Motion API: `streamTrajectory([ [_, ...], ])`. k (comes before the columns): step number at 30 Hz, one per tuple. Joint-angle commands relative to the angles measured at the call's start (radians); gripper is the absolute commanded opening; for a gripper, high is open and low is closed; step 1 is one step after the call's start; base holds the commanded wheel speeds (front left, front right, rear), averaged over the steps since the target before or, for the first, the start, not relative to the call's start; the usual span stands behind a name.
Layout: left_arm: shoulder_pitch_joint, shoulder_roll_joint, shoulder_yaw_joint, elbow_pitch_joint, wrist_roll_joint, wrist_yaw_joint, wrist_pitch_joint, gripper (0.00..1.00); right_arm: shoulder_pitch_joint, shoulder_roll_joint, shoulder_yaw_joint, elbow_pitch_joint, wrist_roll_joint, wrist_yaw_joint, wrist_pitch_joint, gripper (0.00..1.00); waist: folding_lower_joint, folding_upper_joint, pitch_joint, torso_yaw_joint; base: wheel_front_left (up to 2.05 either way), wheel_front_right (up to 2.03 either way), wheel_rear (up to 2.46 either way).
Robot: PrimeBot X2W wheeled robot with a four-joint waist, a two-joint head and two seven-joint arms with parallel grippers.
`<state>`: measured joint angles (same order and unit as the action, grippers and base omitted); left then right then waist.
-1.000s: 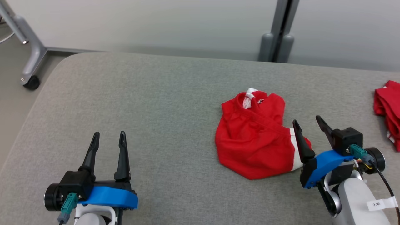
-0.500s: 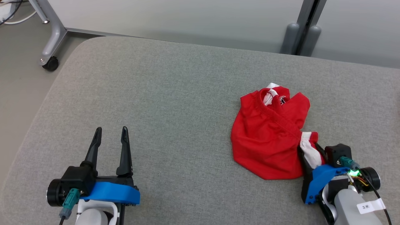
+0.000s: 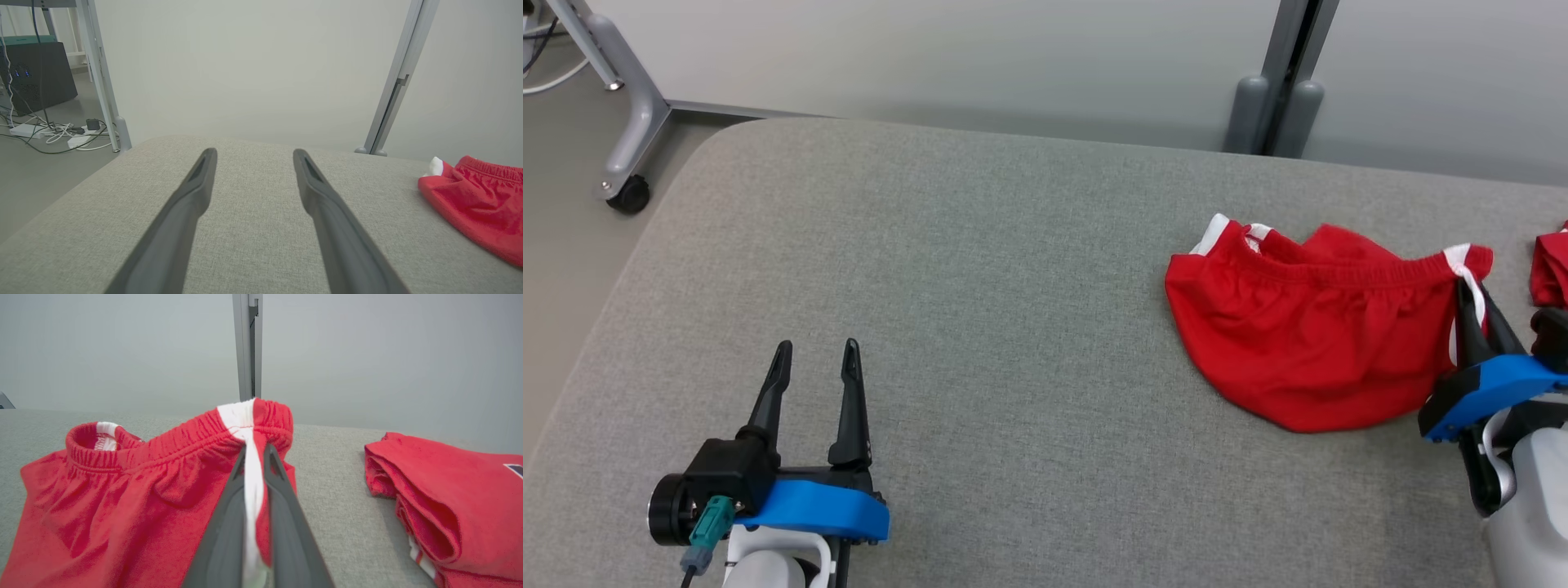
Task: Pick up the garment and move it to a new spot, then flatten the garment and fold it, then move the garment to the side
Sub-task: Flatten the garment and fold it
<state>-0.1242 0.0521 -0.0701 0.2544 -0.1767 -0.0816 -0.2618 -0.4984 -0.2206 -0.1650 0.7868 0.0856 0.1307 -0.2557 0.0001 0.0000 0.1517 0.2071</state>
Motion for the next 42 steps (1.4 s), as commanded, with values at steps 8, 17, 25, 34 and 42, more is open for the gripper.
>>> streamTrajectory([
  [8,0.016,-0.002,0.004,0.012,0.002,-0.008,-0.004,1.0,0.033,0.065,0.092,-0.204,0.021,0.0,-0.01,0.0,-0.0001,0.0,-0.043,-0.002,0.0,0.0,0.0],
  [17,0.023,-0.002,-0.004,0.007,-0.01,-0.006,-0.004,1.0,0.119,0.151,0.416,-0.343,0.061,0.0,0.014,0.0,-0.0001,0.0,-0.05,0.063,0.0,0.0,0.0],
  [25,0.02,-0.002,-0.021,0.013,-0.032,0.002,-0.004,1.0,0.22,0.168,0.673,-0.255,0.119,0.0,0.018,0.0,-0.0001,0.0,-0.037,0.133,0.0,0.0,0.0],
  [34,0.031,-0.002,-0.011,0.008,-0.035,0.016,-0.004,1.0,0.215,0.169,0.822,-0.221,0.203,0.0,-0.005,1.0,-0.0001,0.0,-0.042,0.117,0.0,0.0,0.0],
  [42,0.029,-0.002,-0.007,0.001,-0.037,0.021,-0.004,1.0,0.12,0.153,0.694,-0.297,0.12,0.0,0.004,1.0,-0.0001,0.0,-0.047,0.078,0.0,0.0,0.0],
])
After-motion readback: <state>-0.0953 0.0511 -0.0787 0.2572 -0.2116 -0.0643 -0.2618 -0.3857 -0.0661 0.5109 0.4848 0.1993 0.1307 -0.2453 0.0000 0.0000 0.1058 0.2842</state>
